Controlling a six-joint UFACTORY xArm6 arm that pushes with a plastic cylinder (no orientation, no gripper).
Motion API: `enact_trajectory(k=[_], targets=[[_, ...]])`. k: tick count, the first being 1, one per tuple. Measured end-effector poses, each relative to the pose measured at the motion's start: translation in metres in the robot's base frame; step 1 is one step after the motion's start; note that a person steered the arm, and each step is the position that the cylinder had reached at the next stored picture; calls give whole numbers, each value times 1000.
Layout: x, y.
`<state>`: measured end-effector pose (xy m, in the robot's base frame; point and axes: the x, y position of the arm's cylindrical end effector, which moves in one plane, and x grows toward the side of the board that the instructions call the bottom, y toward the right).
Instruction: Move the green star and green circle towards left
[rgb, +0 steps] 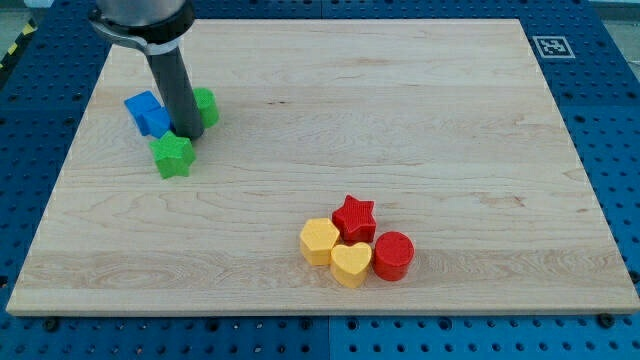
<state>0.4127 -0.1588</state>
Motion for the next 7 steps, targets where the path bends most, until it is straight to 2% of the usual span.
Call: enact_trajectory(k=[2, 3, 4, 7], targets=[[12, 56], [48, 57], [71, 39], [71, -5]])
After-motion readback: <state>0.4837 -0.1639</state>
